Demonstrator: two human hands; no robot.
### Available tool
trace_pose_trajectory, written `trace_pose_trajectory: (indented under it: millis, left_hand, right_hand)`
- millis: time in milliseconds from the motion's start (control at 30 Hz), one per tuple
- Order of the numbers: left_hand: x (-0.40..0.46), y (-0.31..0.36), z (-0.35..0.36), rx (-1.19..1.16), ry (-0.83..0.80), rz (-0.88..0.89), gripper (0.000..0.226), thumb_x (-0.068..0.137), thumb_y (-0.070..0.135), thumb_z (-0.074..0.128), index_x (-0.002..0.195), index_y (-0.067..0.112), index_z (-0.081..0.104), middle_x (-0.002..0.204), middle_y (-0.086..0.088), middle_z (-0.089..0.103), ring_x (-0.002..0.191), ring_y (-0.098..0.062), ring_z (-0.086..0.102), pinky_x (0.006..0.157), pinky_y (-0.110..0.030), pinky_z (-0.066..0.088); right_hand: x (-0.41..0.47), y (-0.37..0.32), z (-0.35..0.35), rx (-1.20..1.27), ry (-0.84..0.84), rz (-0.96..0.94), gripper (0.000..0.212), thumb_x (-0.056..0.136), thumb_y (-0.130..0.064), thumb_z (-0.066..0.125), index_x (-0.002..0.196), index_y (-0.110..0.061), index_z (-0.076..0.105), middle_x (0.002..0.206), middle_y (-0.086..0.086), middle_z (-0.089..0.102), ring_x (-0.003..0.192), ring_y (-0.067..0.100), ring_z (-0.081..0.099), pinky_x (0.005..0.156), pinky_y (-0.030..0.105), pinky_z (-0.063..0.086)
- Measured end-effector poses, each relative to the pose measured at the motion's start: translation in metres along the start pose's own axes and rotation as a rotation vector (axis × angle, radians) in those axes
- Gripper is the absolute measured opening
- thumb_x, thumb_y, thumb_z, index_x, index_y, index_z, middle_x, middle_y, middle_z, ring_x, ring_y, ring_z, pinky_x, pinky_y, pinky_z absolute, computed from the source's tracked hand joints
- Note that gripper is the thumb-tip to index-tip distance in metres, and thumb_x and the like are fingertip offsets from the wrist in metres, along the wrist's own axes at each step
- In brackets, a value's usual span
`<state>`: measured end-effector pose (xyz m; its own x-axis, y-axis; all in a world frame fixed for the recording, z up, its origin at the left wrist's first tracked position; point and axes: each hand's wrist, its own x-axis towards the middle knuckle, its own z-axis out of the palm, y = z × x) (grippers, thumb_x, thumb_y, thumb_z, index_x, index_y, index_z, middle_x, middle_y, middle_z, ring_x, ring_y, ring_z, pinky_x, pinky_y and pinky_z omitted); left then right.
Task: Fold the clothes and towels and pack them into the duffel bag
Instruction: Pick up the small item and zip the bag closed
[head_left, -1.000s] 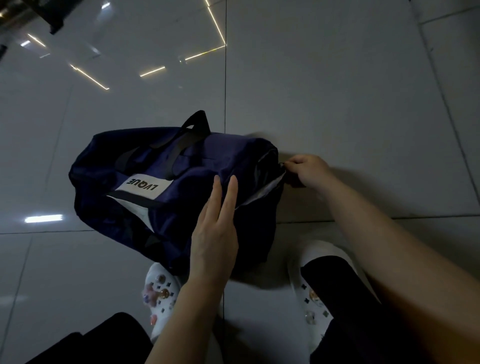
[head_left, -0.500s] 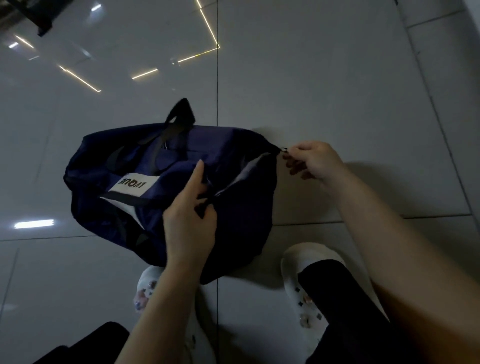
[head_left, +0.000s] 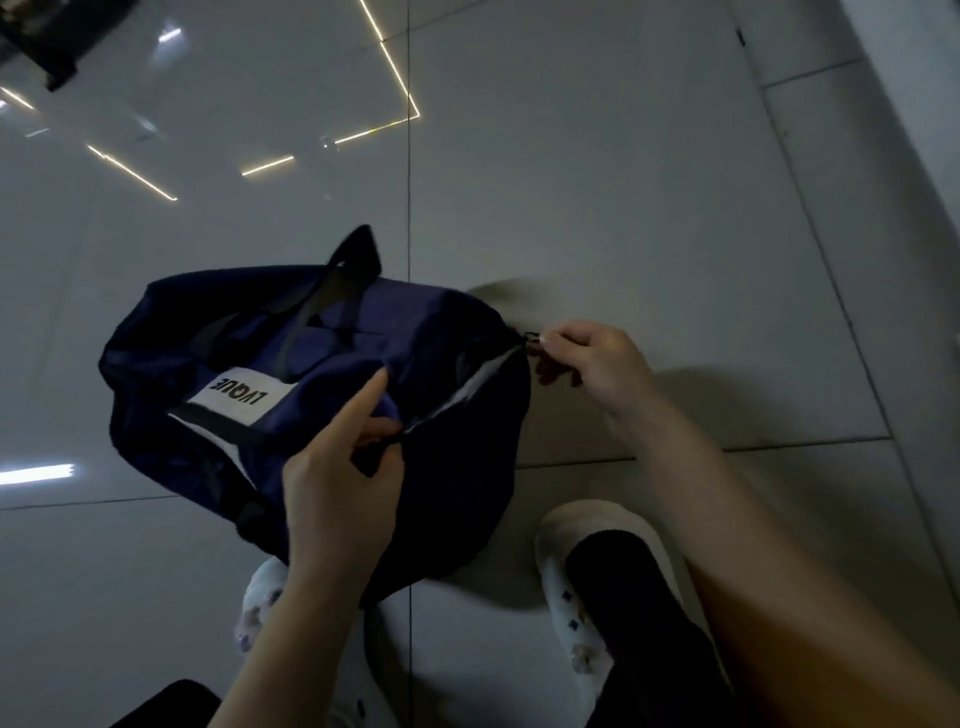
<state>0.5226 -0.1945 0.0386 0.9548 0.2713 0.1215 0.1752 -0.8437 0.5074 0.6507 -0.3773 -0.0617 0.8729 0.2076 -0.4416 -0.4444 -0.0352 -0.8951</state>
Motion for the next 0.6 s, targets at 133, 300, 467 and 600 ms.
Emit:
trace_pose_trajectory:
  millis: [133,300,467,600]
  left_hand:
    - [0.001,0.007,0.006,0.007,-0.01,-0.004,0.067,0.074,-0.01,0.072,0.131,0.02,0.055,0.084,0.024,0.06,0.085,0.013,0.057,0.081,0.003,0.037]
    - [0.002,0.015,0.018,-0.02,0.0,0.005,0.065,0.072,-0.012,0.072,0.129,0.015,0.058,0.085,0.013,0.065,0.086,0.006,0.056,0.08,0.005,0.034]
    - [0.001,0.024,0.025,-0.032,-0.043,0.028,0.065,0.071,-0.012,0.071,0.129,0.015,0.058,0.086,0.012,0.065,0.086,0.001,0.057,0.079,0.003,0.037]
    - [0.006,0.028,0.024,-0.065,-0.045,0.025,0.064,0.075,-0.009,0.07,0.131,0.017,0.056,0.085,0.013,0.065,0.086,0.001,0.058,0.082,-0.001,0.04]
  right_hand:
    - [-0.003,0.001,-0.005,-0.01,0.039,0.004,0.028,0.094,-0.005,0.054,0.069,-0.013,0.062,0.049,-0.008,0.058,0.038,-0.002,0.05,0.045,0.013,0.036]
    - [-0.005,-0.004,-0.013,-0.05,0.084,0.013,0.027,0.094,-0.011,0.056,0.068,-0.014,0.063,0.054,0.002,0.054,0.037,0.0,0.048,0.04,0.011,0.032]
    - [0.007,-0.004,-0.019,-0.415,0.148,0.026,0.021,0.094,-0.02,0.057,0.088,-0.008,0.073,0.072,0.006,0.066,0.071,0.017,0.06,0.06,0.024,0.04]
    - [0.003,-0.012,-0.019,-0.202,0.125,-0.084,0.016,0.093,-0.012,0.058,0.086,-0.004,0.07,0.062,-0.006,0.058,0.05,-0.006,0.053,0.05,0.009,0.035]
